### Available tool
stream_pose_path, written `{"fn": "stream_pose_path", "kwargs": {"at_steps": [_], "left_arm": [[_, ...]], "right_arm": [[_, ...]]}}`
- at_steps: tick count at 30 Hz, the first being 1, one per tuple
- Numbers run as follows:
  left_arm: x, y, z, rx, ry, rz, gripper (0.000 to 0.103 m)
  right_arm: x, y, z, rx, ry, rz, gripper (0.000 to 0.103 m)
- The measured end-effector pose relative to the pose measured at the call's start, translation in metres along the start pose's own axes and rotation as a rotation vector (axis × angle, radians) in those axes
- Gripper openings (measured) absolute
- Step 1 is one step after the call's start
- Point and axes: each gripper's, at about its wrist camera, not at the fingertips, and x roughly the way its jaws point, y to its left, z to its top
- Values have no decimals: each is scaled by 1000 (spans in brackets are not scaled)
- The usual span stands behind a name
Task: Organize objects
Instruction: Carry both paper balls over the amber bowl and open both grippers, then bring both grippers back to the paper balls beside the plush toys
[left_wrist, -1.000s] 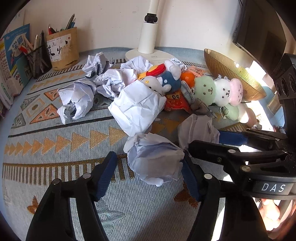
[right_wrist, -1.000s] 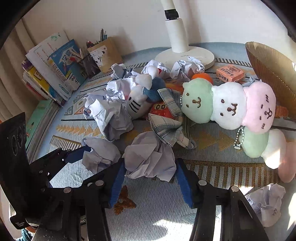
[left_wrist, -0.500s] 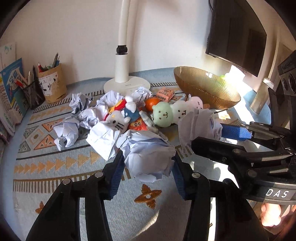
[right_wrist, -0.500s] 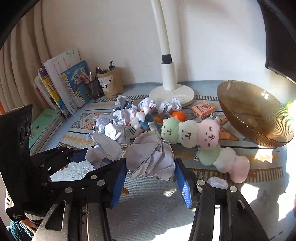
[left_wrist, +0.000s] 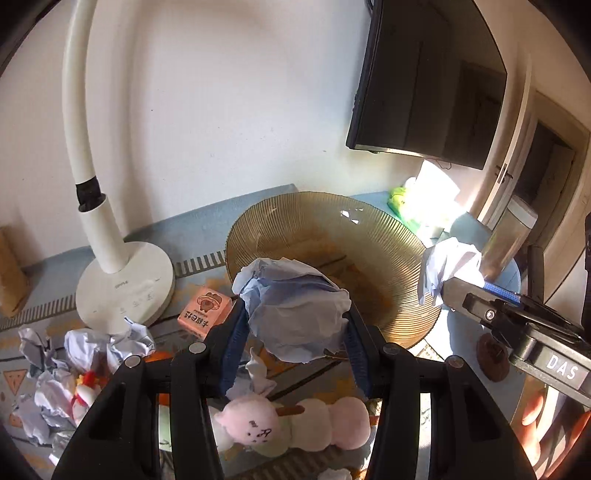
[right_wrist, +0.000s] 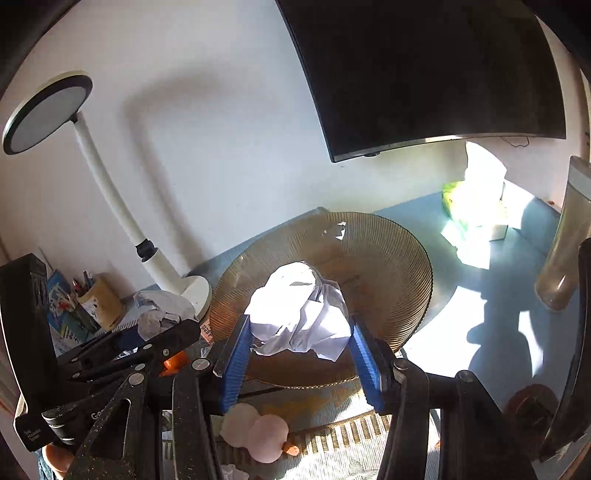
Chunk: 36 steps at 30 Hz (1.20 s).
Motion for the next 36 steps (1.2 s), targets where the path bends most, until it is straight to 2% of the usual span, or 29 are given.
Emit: {"fn": "stream_pose_path", "kwargs": {"at_steps": [2,4,6,8,11,14,18,24,26,28,30,33,36], "left_arm": [[12,-5,6,0,-14,-8,51],[33,-8,13,8,19,-13,57],[45,-5,14,-30,75,-33,77],[38,-1,11,-47,62,-33,77],[10,6,4,-47,25,-2,77],[-31,19,-9,-76,-27,10,78],[-94,40,-42,-119,-108,63,100],[-152,91,-123,-214,-164,258,100],[-155,111,-150,-241,-149,352,100],[-149,127,-167,-242,-98,404,100],[-146,140,-178,-258,-78,425,99],[-141,150,-186,-282,-73,429,99],[-130,152,-189,-290,-21,420,99]], "right_arm": [[18,-6,8,16,12,0,54],[26,-13,13,15,0,11,67],[36,-23,19,-5,8,14,68],[30,-23,16,-10,5,8,68],[18,-23,9,7,0,50,68],[1,-9,-4,-37,-11,67,70],[-29,27,-34,-117,-31,112,70],[-29,65,-96,-111,-14,259,73],[-20,79,-115,-132,6,302,75],[-7,96,-129,-153,52,324,75],[2,111,-139,-186,70,327,75],[12,122,-147,-240,79,268,75],[13,124,-148,-242,67,235,86]]}}
